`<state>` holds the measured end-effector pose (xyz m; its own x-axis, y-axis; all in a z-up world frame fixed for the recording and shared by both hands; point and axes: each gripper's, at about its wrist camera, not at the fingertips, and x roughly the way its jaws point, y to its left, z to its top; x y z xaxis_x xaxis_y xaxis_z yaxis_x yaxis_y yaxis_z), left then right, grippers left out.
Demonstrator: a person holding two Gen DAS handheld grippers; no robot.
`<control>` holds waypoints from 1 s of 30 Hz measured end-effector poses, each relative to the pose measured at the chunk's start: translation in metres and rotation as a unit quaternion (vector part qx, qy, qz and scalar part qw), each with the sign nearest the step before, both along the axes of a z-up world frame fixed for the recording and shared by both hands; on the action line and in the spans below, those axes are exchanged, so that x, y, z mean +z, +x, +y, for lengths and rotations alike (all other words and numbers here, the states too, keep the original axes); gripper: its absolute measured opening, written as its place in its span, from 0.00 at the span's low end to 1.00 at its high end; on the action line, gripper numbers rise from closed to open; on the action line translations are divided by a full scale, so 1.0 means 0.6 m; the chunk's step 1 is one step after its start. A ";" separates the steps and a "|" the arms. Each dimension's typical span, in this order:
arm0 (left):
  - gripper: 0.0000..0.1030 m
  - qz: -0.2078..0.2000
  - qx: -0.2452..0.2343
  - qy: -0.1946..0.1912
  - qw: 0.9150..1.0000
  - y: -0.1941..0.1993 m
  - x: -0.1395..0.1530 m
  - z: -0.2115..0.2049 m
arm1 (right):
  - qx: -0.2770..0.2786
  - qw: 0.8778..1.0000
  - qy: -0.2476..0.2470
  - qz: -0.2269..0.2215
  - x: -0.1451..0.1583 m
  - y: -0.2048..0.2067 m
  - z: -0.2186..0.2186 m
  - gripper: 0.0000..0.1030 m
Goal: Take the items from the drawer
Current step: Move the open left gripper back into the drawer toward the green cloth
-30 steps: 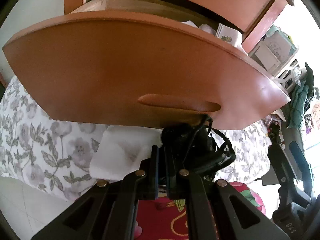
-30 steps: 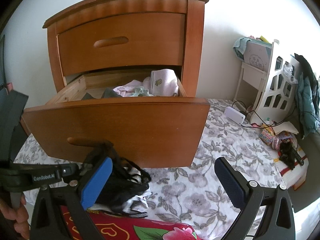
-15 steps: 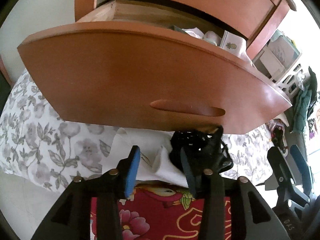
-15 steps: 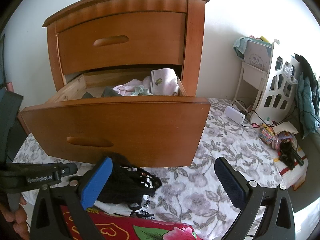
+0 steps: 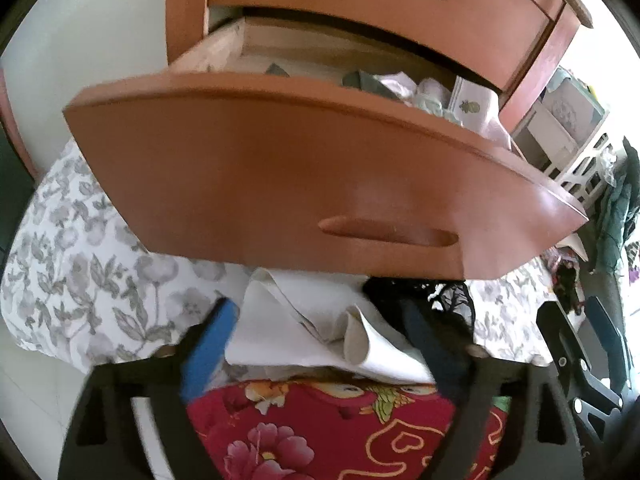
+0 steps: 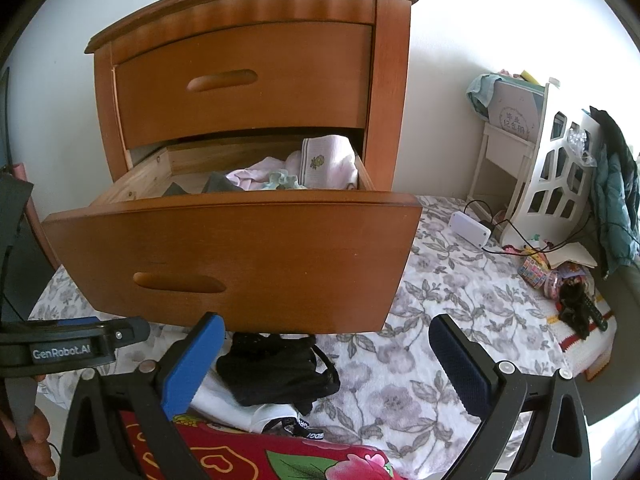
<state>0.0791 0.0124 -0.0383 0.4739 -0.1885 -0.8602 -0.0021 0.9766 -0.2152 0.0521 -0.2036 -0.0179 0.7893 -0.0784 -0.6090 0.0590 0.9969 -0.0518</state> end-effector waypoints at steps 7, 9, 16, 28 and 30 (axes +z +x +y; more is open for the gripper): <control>0.94 -0.028 0.002 -0.002 1.000 -0.003 0.017 0.005 | 0.000 1.000 0.000 0.000 0.000 0.000 0.000 1.00; 0.94 -0.032 0.001 -0.005 0.999 -0.004 0.023 0.005 | 0.000 1.000 0.000 0.000 0.000 0.000 0.000 1.00; 0.94 -0.054 -0.007 -0.011 0.998 -0.014 0.052 0.002 | 0.000 1.000 0.000 0.000 0.000 0.001 -0.001 1.00; 0.94 -0.123 -0.022 -0.019 0.992 -0.011 0.165 0.013 | 0.000 1.000 0.000 0.002 -0.001 0.000 0.000 1.00; 0.94 -0.131 -0.018 -0.016 0.991 0.000 0.178 0.021 | 0.000 1.000 0.001 0.002 -0.001 0.000 0.000 1.00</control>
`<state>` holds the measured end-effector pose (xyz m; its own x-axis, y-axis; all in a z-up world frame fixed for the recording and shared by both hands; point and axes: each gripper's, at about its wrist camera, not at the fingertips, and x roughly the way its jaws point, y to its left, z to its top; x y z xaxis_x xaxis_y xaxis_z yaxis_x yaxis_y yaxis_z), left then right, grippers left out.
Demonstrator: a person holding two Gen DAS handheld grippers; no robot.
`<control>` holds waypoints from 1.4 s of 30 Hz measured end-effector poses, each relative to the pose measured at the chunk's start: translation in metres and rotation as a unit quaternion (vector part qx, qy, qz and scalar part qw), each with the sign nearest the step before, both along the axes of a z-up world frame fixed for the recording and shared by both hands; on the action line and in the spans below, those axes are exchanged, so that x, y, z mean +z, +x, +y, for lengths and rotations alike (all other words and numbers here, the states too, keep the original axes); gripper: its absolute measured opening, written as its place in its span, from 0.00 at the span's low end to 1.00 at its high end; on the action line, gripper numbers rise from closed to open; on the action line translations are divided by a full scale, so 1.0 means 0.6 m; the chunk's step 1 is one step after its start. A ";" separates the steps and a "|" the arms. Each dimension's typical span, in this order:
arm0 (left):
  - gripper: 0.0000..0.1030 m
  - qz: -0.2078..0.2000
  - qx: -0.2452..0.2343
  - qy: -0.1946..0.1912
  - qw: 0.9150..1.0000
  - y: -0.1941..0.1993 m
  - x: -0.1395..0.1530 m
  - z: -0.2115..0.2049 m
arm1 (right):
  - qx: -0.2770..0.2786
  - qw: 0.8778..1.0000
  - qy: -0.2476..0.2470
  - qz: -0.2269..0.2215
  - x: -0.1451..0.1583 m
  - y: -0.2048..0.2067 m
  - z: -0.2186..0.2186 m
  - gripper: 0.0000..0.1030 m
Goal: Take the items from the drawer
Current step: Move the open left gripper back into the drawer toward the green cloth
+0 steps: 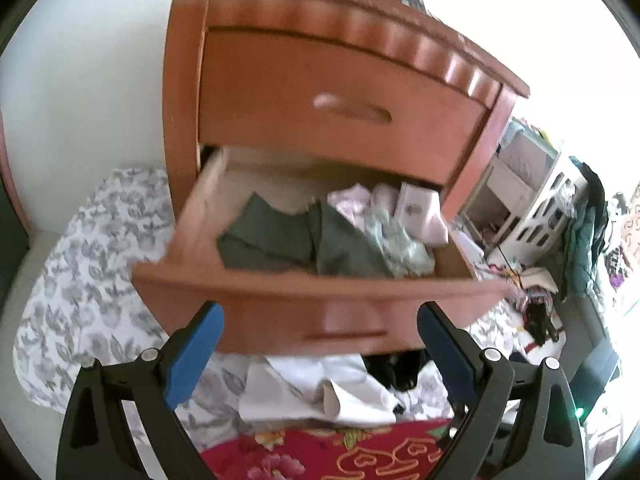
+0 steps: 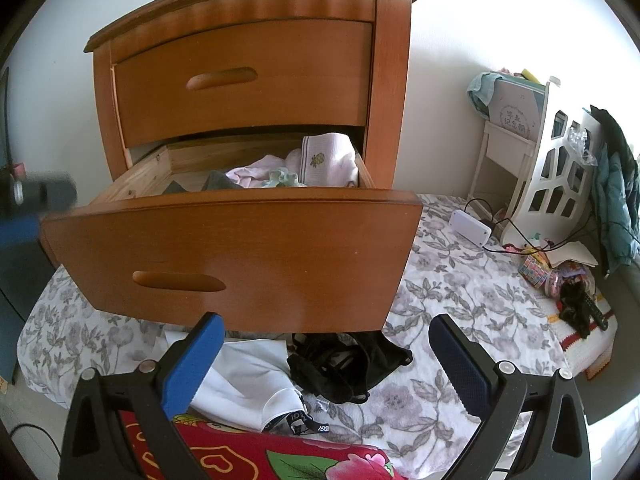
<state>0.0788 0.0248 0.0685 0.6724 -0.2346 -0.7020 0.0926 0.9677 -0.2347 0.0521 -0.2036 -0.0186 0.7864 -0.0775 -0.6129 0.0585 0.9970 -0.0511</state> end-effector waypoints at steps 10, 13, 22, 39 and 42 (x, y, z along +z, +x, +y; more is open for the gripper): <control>0.95 -0.039 0.010 0.010 0.999 0.044 0.050 0.030 | -0.002 1.000 0.001 0.026 -0.007 0.020 -0.002 1.00; 0.95 -0.035 0.008 0.007 0.999 0.054 0.051 0.031 | -0.003 1.000 0.003 0.030 -0.007 0.024 -0.002 1.00; 0.95 -0.019 -0.003 0.012 1.000 0.078 0.040 0.018 | -0.006 1.000 0.016 0.023 0.002 0.041 -0.007 1.00; 0.95 0.077 0.016 0.095 0.992 0.179 0.013 -0.012 | 0.006 1.000 0.010 -0.010 0.027 0.078 0.003 1.00; 0.95 0.106 0.022 0.104 0.989 0.202 0.002 -0.014 | 0.007 1.000 0.007 -0.014 0.026 0.077 0.006 1.00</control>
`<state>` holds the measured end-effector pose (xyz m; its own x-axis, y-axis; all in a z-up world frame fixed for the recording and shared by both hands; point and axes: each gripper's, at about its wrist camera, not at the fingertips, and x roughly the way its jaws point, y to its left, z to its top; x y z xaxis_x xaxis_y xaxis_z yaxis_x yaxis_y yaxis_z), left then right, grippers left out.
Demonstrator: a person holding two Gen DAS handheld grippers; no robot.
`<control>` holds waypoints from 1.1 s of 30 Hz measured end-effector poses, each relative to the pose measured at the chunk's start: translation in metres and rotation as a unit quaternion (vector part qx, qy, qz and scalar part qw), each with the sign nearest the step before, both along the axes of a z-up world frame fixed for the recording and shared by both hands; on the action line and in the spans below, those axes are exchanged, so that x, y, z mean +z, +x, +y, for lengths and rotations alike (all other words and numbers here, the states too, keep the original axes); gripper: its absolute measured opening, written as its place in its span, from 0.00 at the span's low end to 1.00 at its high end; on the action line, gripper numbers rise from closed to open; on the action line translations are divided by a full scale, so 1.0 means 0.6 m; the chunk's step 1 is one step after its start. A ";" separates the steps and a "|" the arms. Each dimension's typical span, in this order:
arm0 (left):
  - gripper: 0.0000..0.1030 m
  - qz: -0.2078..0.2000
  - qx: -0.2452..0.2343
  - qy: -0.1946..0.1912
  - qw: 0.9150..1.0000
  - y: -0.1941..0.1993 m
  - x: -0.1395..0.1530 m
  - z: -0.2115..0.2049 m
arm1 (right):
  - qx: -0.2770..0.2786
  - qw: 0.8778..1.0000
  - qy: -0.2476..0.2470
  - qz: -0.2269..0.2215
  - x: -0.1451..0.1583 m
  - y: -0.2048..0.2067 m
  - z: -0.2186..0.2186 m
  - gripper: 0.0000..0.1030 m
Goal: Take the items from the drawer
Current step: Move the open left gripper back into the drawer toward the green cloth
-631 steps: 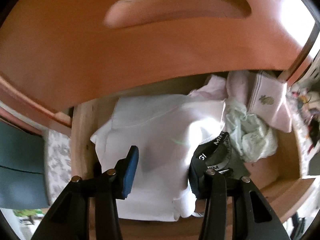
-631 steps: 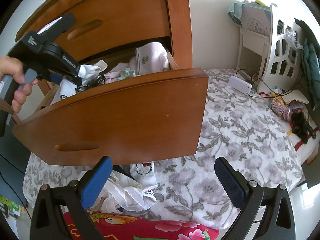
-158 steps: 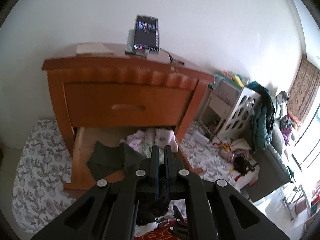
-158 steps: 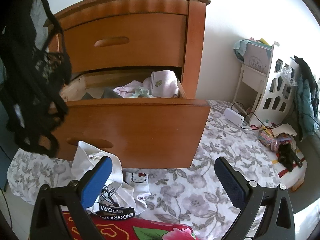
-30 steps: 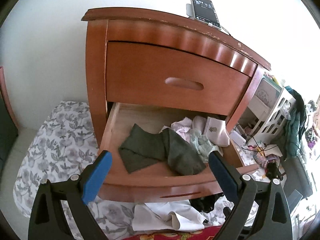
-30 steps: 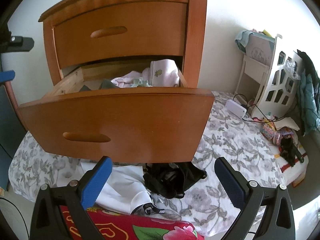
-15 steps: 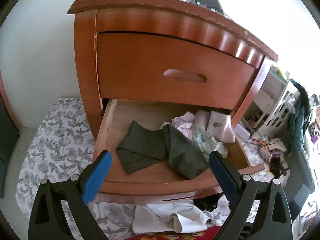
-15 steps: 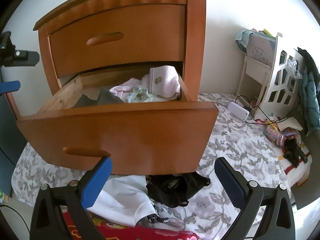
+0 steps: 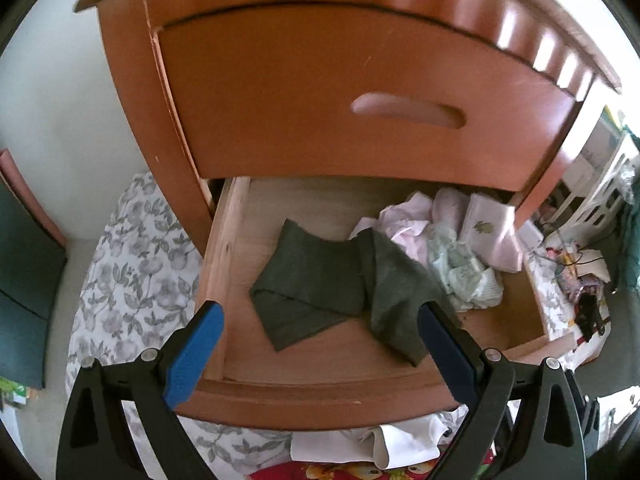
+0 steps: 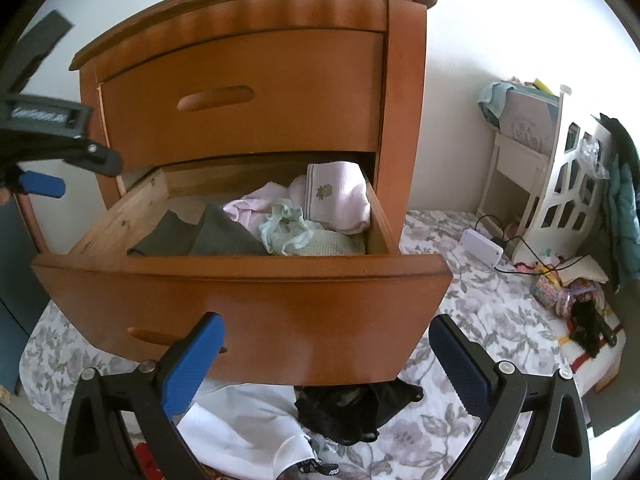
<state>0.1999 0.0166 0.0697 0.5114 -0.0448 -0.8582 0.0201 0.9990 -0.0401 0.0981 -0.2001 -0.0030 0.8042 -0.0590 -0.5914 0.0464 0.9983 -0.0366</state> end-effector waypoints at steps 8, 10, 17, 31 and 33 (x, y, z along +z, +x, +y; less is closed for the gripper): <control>0.95 0.072 0.019 -0.015 0.997 0.070 -0.033 -0.009 | -0.006 1.000 -0.003 -0.019 0.004 -0.011 0.000 1.00; 0.94 0.090 0.016 -0.009 0.996 0.087 -0.045 -0.021 | -0.004 1.000 -0.005 -0.019 0.004 -0.010 0.001 1.00; 0.94 0.141 0.005 -0.004 0.990 0.135 -0.095 -0.051 | -0.010 1.000 0.019 -0.007 -0.002 -0.006 -0.015 1.00; 0.94 0.175 0.014 -0.043 0.983 0.191 -0.158 -0.091 | -0.012 0.999 0.040 0.007 -0.010 0.004 -0.027 1.00; 0.94 0.175 0.014 -0.042 0.984 0.197 -0.164 -0.097 | -0.013 0.999 0.044 0.009 -0.011 0.004 -0.029 1.00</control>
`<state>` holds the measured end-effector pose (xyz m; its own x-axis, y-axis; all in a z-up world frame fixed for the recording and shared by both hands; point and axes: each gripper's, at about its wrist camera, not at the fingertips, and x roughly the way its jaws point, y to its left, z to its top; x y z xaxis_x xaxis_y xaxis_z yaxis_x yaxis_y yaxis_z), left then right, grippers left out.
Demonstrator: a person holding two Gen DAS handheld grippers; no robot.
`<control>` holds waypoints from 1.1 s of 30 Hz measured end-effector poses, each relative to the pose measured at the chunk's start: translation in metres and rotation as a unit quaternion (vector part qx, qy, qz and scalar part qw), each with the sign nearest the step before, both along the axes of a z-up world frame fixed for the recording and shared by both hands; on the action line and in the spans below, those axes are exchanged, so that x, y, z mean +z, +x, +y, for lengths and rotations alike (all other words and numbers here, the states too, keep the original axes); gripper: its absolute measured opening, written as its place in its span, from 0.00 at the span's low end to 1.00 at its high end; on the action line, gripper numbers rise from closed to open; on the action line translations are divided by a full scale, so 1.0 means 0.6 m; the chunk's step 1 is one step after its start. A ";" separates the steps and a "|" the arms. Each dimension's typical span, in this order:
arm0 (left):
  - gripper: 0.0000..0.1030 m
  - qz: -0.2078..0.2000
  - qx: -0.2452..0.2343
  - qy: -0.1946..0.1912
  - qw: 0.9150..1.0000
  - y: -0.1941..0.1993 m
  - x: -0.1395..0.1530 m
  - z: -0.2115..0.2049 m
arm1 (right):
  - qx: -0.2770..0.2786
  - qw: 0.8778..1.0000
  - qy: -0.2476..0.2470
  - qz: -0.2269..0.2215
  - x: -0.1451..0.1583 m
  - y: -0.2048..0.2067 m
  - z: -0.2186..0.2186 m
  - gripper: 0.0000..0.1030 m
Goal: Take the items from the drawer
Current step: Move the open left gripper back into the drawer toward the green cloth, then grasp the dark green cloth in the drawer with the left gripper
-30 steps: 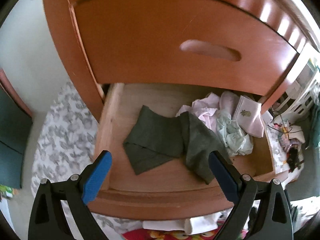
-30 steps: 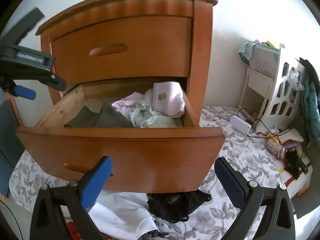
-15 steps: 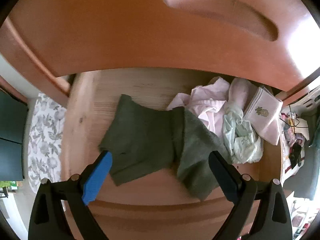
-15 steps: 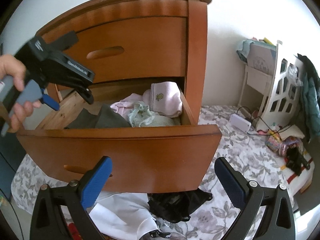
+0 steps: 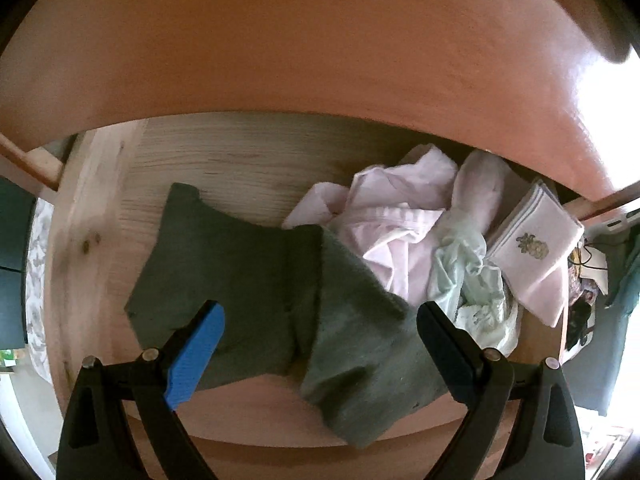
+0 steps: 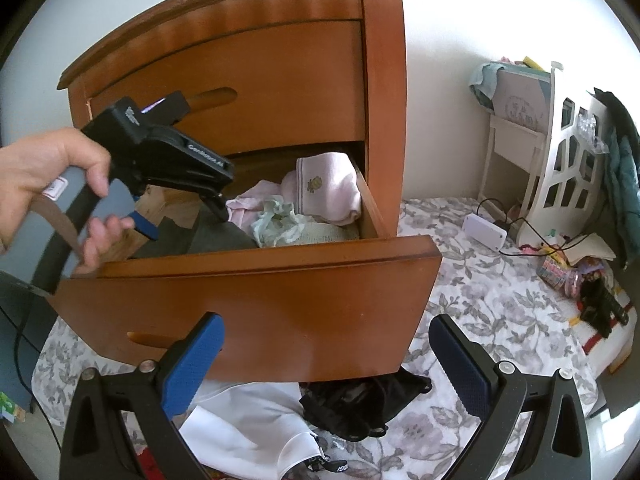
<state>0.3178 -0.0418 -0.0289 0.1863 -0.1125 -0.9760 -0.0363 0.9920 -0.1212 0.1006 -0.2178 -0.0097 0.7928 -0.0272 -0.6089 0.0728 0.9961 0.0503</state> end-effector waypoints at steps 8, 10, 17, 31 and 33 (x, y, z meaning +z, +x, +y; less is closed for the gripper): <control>0.90 -0.002 0.006 0.012 1.000 0.009 0.010 -0.032 | -0.001 1.000 0.002 0.002 -0.001 0.000 -0.001 1.00; 0.89 0.001 0.009 0.010 1.000 0.015 0.010 -0.036 | -0.001 1.000 0.002 0.002 -0.001 0.000 -0.001 1.00; 0.59 0.026 0.016 -0.016 0.999 0.033 -0.017 -0.030 | -0.001 1.000 0.001 0.001 -0.001 0.000 0.000 1.00; 0.21 -0.001 0.007 -0.017 1.000 0.013 0.011 -0.012 | -0.003 1.000 0.002 -0.002 0.001 -0.002 -0.002 1.00; 0.21 -0.007 0.009 -0.020 1.000 -0.004 0.014 0.005 | -0.004 1.000 0.001 -0.002 0.001 -0.003 -0.002 1.00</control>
